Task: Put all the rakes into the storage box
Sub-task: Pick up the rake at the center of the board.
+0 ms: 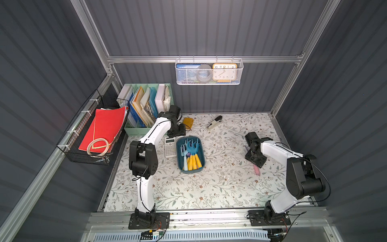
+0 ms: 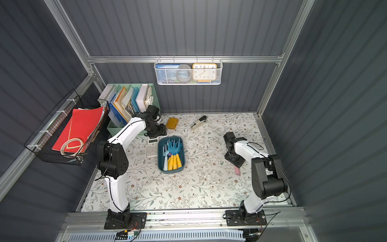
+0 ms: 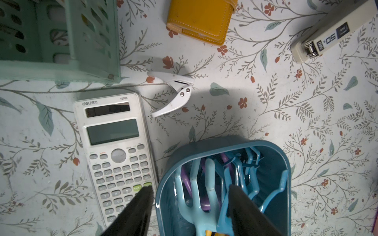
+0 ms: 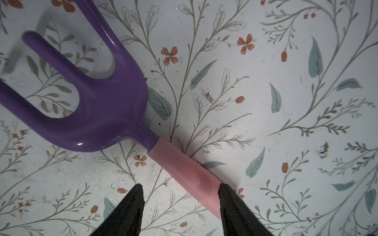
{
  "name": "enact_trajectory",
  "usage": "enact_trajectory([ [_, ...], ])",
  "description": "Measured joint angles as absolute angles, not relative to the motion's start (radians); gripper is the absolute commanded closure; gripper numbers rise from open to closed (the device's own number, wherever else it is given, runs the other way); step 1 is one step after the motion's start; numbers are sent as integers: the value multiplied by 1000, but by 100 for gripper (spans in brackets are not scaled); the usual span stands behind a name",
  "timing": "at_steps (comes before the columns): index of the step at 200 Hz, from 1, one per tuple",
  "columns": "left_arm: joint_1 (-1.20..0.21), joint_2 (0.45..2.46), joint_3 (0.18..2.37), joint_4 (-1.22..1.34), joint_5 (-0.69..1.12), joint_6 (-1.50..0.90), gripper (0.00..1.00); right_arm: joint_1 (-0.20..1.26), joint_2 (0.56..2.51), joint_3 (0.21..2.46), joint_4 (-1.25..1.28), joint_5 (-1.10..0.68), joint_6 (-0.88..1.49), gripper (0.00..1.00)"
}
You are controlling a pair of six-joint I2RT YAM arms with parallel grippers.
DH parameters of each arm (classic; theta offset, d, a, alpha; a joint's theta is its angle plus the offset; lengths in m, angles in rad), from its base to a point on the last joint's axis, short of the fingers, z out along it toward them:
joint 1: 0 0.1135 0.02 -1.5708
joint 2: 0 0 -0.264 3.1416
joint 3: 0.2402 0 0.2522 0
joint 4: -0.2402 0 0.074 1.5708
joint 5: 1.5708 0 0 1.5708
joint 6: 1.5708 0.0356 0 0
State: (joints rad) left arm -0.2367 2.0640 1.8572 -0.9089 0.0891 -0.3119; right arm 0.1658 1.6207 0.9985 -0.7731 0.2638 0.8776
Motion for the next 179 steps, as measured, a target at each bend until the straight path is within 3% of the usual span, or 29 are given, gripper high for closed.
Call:
enact_trajectory([
  [70, -237, 2103, 1872, -908, 97, -312, 37, 170, 1606, 878, -713, 53, 876, 47],
  [86, -237, 2104, 1877, -909, 101, -312, 37, 184, 1607, 878, -702, 28, 866, 60],
  [102, -237, 2104, 1879, -908, 104, -313, 37, 214, 1610, 883, -697, 9, 866, 80],
  [128, -237, 2104, 1879, -908, 118, -317, 30, 297, 1641, 925, -685, -14, 846, 98],
  [179, -237, 2103, 1865, -871, 345, -312, 22, 524, 1739, 1158, -653, -48, 686, 100],
])
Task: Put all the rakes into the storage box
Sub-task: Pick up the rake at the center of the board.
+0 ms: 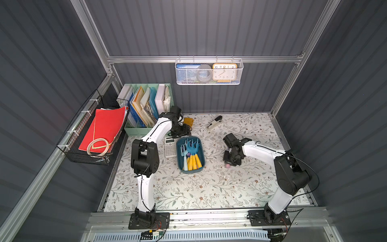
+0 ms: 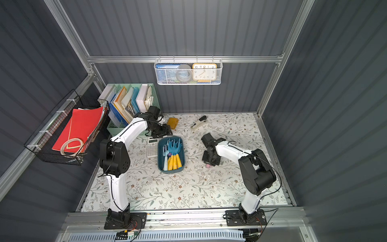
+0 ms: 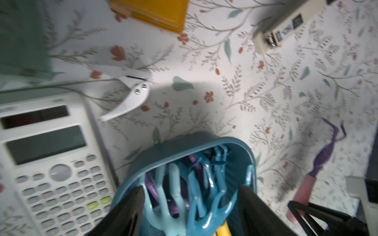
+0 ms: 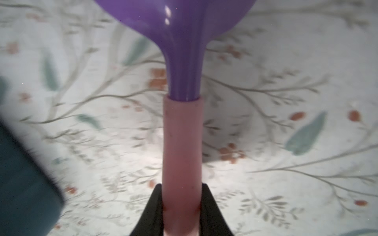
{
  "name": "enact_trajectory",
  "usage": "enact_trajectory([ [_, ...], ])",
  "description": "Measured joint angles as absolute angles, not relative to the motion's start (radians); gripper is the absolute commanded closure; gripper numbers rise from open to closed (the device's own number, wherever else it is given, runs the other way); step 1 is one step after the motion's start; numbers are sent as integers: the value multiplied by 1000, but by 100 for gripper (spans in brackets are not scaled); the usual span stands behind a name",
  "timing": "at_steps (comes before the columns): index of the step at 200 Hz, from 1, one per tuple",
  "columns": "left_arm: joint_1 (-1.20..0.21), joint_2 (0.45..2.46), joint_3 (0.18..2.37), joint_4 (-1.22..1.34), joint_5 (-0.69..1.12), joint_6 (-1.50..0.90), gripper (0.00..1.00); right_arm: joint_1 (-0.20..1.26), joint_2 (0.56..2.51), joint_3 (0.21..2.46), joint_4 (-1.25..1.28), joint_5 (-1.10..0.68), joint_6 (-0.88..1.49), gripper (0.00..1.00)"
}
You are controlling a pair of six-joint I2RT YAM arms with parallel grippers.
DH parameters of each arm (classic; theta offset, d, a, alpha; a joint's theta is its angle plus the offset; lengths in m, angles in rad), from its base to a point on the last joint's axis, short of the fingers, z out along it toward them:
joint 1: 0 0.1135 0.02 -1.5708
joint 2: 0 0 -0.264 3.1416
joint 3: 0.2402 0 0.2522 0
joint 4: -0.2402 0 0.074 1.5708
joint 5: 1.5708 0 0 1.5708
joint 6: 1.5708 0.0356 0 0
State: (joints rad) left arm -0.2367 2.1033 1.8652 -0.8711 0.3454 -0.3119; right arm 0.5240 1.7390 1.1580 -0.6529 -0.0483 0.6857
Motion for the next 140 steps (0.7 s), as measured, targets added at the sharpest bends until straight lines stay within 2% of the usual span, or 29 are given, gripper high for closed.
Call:
enact_trajectory([
  [57, -237, 2084, 1821, -820, 670, -249, 21, 579, 1711, 1295, -590, -166, 509, 100],
  [140, -237, 1961, 1715, -698, 891, -192, 22, 639, 1806, 1465, -614, -289, 397, 100],
])
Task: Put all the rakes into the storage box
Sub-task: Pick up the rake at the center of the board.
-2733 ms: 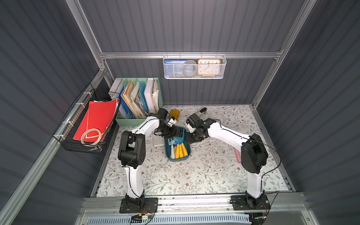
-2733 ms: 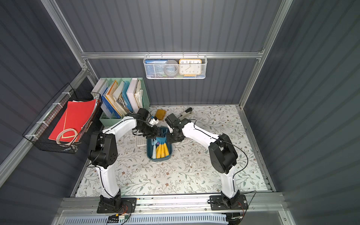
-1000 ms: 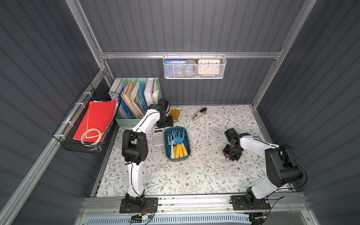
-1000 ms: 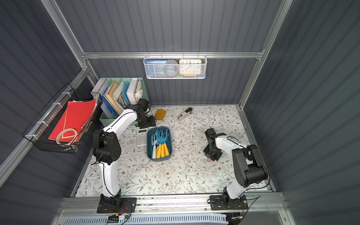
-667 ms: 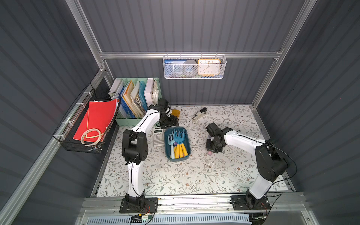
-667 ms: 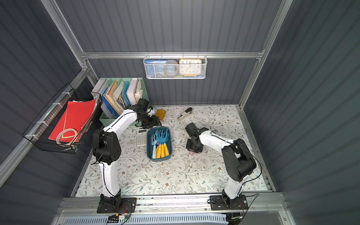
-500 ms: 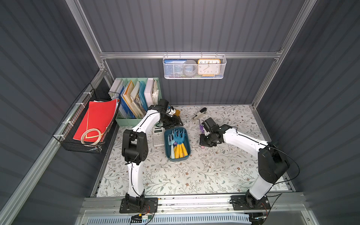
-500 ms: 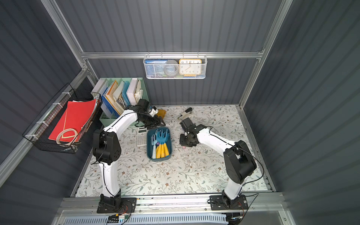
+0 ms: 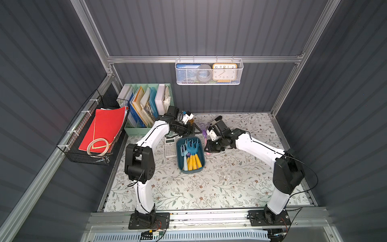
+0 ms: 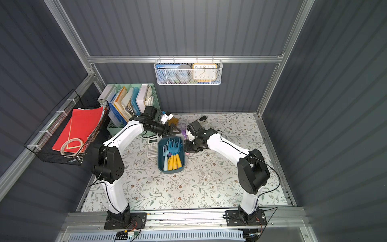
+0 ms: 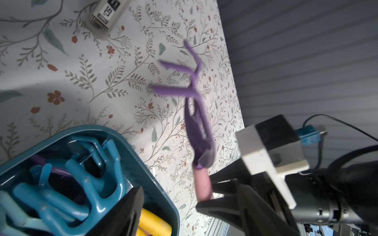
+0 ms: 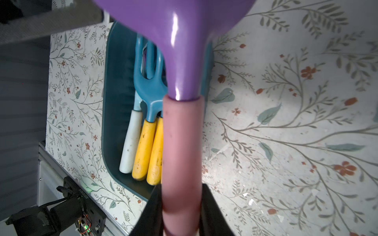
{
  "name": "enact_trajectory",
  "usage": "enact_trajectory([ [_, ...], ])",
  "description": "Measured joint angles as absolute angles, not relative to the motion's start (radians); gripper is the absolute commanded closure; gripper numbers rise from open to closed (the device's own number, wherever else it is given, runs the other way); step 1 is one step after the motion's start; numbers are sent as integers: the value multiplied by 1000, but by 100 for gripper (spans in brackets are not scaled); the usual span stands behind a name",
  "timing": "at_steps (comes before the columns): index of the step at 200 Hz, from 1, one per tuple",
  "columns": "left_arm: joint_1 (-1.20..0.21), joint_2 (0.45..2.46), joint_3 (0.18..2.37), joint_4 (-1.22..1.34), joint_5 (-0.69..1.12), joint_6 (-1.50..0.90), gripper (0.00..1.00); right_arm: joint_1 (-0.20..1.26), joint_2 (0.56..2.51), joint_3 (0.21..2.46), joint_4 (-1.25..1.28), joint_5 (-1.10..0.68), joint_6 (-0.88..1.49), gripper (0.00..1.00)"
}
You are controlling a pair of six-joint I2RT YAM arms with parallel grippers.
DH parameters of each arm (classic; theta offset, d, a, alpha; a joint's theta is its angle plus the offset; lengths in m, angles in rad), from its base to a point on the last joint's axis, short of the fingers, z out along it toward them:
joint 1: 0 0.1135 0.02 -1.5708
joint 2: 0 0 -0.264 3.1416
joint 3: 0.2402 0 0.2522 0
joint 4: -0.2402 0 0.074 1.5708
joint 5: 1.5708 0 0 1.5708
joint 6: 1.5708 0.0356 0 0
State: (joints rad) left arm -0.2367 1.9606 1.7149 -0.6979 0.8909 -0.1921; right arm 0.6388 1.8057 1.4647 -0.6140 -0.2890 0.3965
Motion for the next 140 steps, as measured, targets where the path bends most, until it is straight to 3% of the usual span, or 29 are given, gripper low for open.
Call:
enact_trajectory([
  [27, -237, 1960, 1713, -688, 909, -189, 31, 672, 1837, 1499, -633, -303, 361, 100],
  [37, -235, 1960, 1713, -688, 909, -186, 47, 679, 1839, 1501, -645, -307, 353, 100],
  [54, -234, 1963, 1713, -688, 892, -191, 85, 686, 1840, 1501, -654, -313, 337, 100],
  [67, -234, 1969, 1714, -697, 863, -196, 100, 690, 1840, 1502, -659, -310, 336, 100],
  [90, -240, 1975, 1722, -735, 864, -243, 100, 694, 1869, 1502, -662, -291, 335, 97],
  [114, -242, 1984, 1721, -759, 834, -244, 100, 699, 1882, 1502, -669, -292, 337, 66],
  [140, -241, 1983, 1701, -767, 751, -209, 100, 702, 1884, 1509, -680, -284, 328, 63],
])
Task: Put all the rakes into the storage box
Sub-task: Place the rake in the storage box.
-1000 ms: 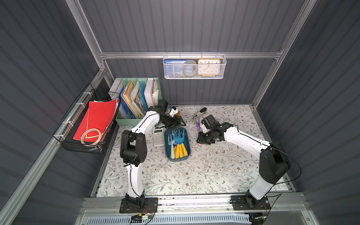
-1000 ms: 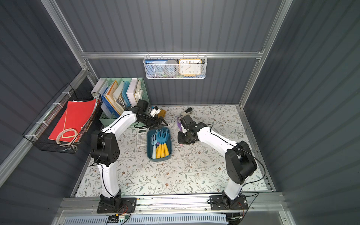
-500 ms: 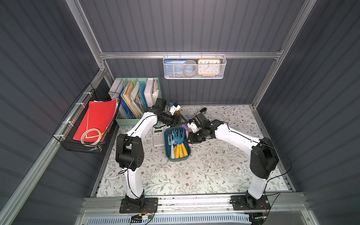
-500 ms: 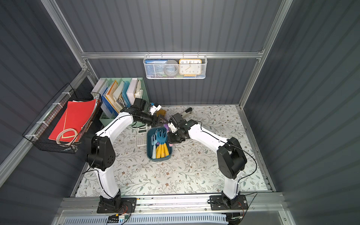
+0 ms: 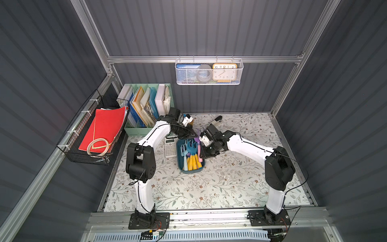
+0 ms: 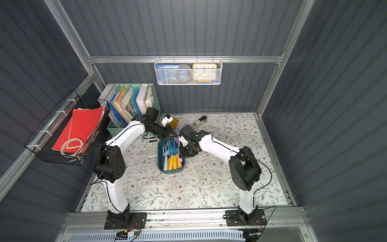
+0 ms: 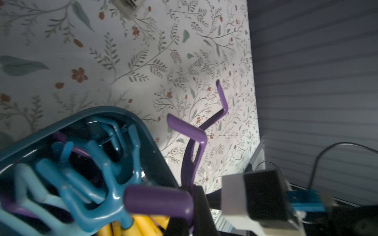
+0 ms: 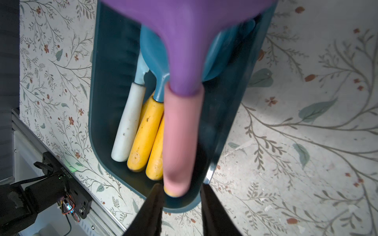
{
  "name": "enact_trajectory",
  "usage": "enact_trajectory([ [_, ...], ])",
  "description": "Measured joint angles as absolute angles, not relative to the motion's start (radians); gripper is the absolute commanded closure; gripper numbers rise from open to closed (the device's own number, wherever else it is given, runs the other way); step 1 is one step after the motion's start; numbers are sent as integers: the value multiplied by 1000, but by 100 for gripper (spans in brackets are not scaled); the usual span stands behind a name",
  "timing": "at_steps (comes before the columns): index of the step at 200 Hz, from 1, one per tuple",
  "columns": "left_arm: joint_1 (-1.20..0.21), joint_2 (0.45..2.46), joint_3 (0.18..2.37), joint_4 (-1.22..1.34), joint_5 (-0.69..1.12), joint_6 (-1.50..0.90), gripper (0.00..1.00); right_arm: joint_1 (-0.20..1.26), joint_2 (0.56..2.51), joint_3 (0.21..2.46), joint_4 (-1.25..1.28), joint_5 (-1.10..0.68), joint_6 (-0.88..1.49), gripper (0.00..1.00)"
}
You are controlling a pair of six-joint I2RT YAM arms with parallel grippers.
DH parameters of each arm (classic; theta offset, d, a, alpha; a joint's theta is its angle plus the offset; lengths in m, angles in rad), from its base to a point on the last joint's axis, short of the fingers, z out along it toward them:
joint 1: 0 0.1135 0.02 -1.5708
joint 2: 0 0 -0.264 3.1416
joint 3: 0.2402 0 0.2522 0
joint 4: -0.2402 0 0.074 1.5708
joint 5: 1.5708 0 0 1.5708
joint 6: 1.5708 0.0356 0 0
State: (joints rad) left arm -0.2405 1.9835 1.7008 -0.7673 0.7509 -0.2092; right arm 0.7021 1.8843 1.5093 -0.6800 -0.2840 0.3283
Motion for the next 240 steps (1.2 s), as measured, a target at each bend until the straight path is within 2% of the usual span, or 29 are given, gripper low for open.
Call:
enact_trajectory([
  [71, -230, 1974, 1620, -802, 665, -181, 100, 701, 1884, 1518, -682, -245, 324, 63],
  [79, -230, 1973, 1620, -804, 664, -179, 84, 700, 1884, 1518, -682, -238, 324, 63],
  [89, -230, 1972, 1620, -805, 655, -167, 46, 700, 1884, 1518, -682, -232, 324, 63],
  [95, -230, 1972, 1620, -809, 646, -162, 35, 700, 1884, 1518, -682, -228, 324, 63],
  [107, -230, 1972, 1620, -825, 631, -154, 28, 700, 1885, 1518, -682, -222, 324, 63],
  [145, -230, 1972, 1651, -881, 588, -152, 28, 701, 1884, 1518, -682, -176, 331, 63],
  [157, -230, 1966, 1663, -882, 544, -162, 22, 700, 1884, 1509, -674, -131, 350, 63],
  [171, -230, 1947, 1665, -868, 428, -192, 11, 697, 1878, 1480, -658, -51, 389, 62],
  [186, -230, 1877, 1601, -776, 215, -250, 1, 680, 1856, 1421, -647, 67, 458, 61],
  [210, -222, 1695, 1394, -596, -144, -345, 0, 596, 1787, 1328, -652, 247, 579, 61],
  [240, -194, 1598, 1182, -364, -508, -354, 0, 366, 1668, 1220, -633, 437, 675, 62],
])
